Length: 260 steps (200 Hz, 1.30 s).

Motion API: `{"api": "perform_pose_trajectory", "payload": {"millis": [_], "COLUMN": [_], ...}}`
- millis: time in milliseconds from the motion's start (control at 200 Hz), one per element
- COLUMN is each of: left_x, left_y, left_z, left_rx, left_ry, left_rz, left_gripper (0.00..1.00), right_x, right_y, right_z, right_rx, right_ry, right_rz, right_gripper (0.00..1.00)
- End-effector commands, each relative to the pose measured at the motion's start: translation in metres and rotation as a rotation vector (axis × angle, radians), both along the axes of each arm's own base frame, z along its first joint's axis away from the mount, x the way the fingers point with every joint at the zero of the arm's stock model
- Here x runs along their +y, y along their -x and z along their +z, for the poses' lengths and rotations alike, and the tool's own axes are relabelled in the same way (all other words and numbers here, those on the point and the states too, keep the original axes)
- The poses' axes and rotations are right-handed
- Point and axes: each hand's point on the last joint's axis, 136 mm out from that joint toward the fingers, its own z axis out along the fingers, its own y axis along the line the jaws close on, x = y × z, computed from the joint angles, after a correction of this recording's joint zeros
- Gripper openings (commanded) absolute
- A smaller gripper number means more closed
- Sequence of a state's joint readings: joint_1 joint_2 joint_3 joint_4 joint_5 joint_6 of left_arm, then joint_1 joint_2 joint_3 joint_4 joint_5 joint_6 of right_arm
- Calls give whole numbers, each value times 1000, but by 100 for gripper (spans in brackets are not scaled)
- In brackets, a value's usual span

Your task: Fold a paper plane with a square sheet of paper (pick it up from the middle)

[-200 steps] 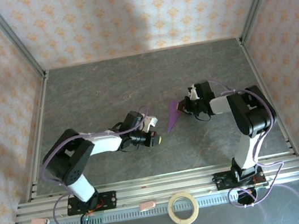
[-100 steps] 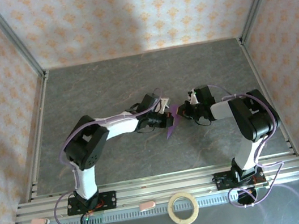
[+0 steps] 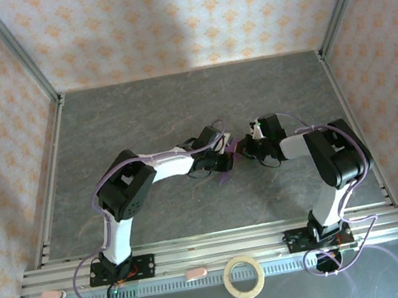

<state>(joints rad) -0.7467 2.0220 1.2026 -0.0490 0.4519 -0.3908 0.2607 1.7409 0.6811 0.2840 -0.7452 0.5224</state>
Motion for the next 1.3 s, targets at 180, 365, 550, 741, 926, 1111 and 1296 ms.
{"api": "perform_pose_trajectory", "payload": {"millis": [180,365,550,741,926,1111,1296], "left_x": [83,84,84,85,81,72,55], "left_y": [76,77,78,82,84,82,74], "left_z": [-88,-90,-94,-98,-94,-84,-58], "left_rx": [204,205,214,225,228,226,233], "left_ry": [-286,-279,-286,-282,-253,-190,-69], "left_rz": [9,4,-3,-2,0,22,110], "left_gripper": [0,0,0,0,0,0,0], "right_x": [-23,-39,-54,-71,-74,-79,-67], "right_y": [-11,-27,-36,-44,-54,-61,-35], "right_z": [-14,-17,-12,-11,4,41,65], "right_rx": [42,36,16,6,-25,-113,-150], "right_ry": [56,63,65,63,81,90,5], "right_rz": [-27,-70,-113,-157,-159,-192,-175], "right_gripper": [0,0,0,0,0,0,1]}}
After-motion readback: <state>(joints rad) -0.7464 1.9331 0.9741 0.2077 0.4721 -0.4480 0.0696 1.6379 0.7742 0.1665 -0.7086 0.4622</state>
